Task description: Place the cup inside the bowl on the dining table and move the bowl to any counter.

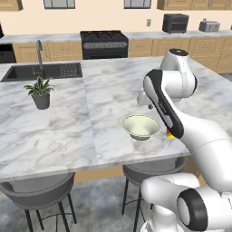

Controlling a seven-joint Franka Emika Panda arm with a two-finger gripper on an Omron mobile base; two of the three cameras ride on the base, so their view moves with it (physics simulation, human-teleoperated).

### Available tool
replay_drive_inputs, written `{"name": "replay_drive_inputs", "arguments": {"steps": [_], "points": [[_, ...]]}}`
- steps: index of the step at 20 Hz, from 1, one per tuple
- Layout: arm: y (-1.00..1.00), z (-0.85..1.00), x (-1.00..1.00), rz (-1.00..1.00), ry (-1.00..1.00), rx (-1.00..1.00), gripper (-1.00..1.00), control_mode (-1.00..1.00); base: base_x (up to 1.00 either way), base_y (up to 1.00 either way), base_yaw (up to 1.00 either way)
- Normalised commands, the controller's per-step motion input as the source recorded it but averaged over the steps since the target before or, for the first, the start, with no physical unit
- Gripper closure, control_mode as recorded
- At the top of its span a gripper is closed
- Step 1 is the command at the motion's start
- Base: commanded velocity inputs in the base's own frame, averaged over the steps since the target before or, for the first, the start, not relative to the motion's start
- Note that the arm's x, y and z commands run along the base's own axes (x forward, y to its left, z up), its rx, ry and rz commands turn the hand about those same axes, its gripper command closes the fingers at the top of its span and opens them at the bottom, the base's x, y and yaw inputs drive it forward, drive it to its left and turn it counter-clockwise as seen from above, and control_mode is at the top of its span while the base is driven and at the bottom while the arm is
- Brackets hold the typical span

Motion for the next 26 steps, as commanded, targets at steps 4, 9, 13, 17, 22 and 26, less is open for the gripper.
{"name": "replay_drive_inputs", "arguments": {"steps": [4,9,13,17,22,26], "points": [[0.00,0.00,0.00,0.00,-0.01,0.00,-1.00,-1.00,0.00,0.00,0.00],[0.00,-0.01,0.00,0.00,0.00,0.00,-1.00,-1.00,0.00,0.00,0.00],[0.00,-0.05,0.00,0.00,0.00,0.00,-1.00,-1.00,0.00,0.00,0.00],[-0.04,-0.18,0.01,0.00,0.00,0.00,-1.00,-1.00,0.00,0.00,0.00],[-0.34,-0.11,0.03,0.00,0.00,0.00,-1.00,-1.00,0.00,0.00,0.00],[-0.33,-0.03,0.03,0.00,0.00,0.00,-1.00,-1.00,0.00,0.00,0.00]]}}
